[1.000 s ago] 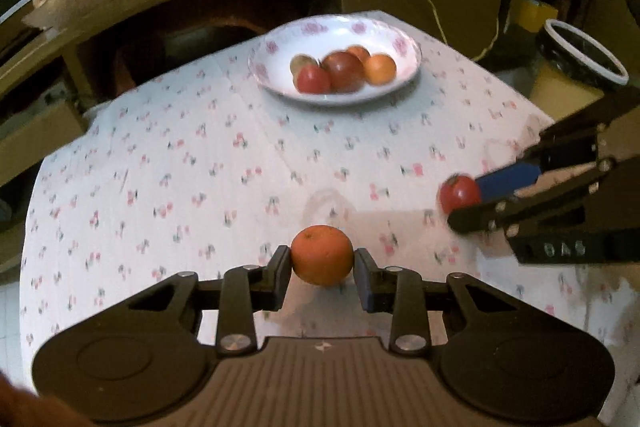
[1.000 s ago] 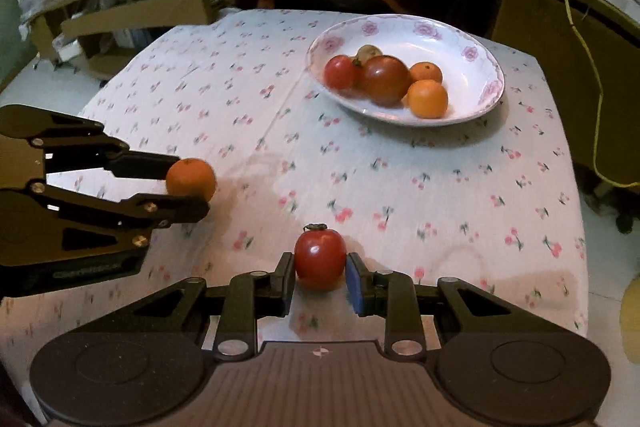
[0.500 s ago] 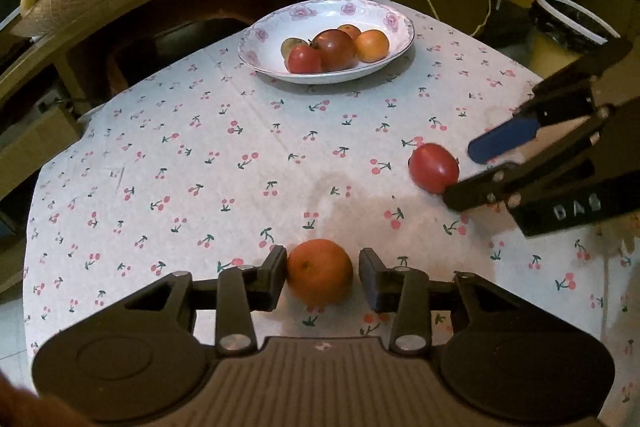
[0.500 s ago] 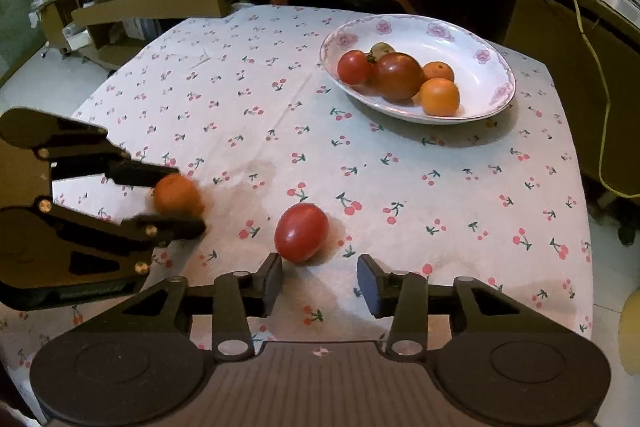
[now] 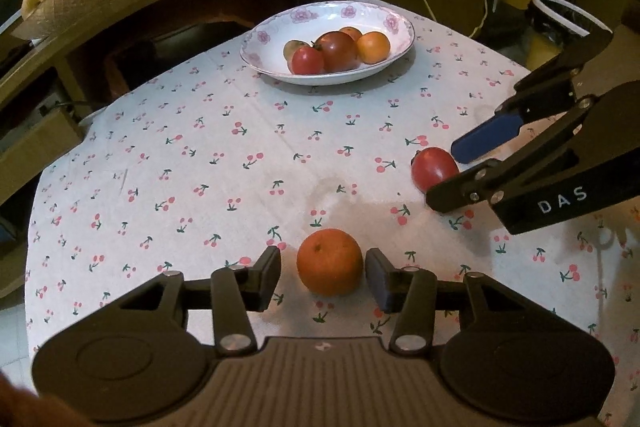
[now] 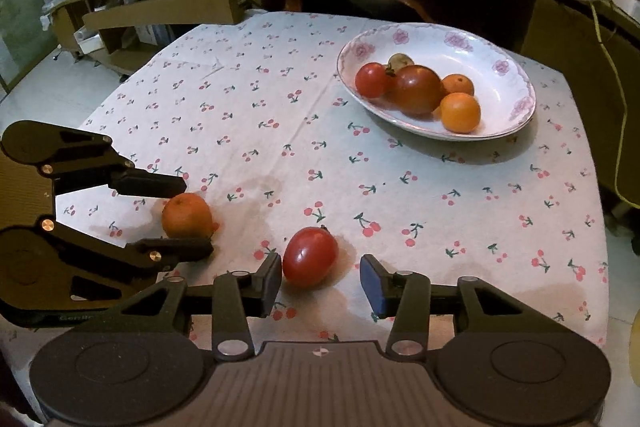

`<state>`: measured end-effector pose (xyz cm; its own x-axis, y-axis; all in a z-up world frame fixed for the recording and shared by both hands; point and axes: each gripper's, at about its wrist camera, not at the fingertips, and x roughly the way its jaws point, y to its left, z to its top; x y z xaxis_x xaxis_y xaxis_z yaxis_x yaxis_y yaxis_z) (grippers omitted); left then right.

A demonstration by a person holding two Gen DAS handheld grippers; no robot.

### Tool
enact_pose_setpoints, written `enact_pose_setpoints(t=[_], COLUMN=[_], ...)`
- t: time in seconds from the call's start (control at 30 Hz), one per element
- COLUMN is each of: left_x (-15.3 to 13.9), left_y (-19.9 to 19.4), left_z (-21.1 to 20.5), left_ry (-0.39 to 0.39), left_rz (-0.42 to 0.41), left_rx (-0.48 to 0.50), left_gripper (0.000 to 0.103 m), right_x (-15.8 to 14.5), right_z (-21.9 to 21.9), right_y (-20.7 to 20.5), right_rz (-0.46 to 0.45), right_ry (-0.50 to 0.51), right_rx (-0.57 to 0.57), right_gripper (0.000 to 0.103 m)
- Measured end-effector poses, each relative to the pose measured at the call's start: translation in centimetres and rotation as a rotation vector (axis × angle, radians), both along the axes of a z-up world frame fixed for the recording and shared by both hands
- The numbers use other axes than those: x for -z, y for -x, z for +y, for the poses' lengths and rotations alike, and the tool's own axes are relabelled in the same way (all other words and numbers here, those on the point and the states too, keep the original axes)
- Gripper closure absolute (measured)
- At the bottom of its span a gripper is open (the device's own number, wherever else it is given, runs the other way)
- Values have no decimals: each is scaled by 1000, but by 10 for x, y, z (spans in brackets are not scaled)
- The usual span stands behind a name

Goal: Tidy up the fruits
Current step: 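Lift the small orange and the red tomato off the cloth with both tools, then carry the orange and tomato over the white plate and lower them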

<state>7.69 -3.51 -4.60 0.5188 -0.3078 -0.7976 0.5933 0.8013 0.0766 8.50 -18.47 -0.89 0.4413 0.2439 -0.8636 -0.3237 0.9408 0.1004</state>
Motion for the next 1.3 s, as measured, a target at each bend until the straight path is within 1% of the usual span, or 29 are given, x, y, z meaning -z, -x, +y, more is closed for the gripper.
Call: enact_pose_setpoints(t=[0.03, 0.07, 0.1, 0.13, 0.43, 0.47, 0.57, 0.77, 1.1, 1.3], left_x=[0, 0, 0, 0, 0, 0, 0, -9, -18, -27], left_y=[0, 0, -1, -1, -1, -1, -2, -5, -20, -25], left_z=[0, 0, 0, -1, -1, -1, -2, -8, -18, -25], left_ry=[1, 8, 11, 8, 10, 10, 9, 25, 30, 52], left_rz=[5, 14, 19, 18, 27, 26, 28, 9, -16, -33], left_rx=[1, 1, -1, -1, -13, -13, -15, -6, -33, -36], left_gripper=[59, 62, 62, 62, 62, 62, 63, 64, 64, 64], right_x=[1, 1, 1, 1, 2, 2, 1, -3, -13, -20], right_z=[0, 0, 0, 0, -1, -1, -2, -1, -3, -8], right_y=[0, -1, -1, -1, -4, -4, -4, -6, -7, -9], right_rz=[3, 6, 11, 12, 17, 18, 25, 11, -15, -37], right_ry=[1, -3, -11, -15, -24, -24, -31, -38, -60, -72], right_rx=[3, 4, 5, 6, 15, 16, 22, 30, 44, 65], right_gripper=[61, 64, 66, 67, 65, 65, 72, 72, 72, 72])
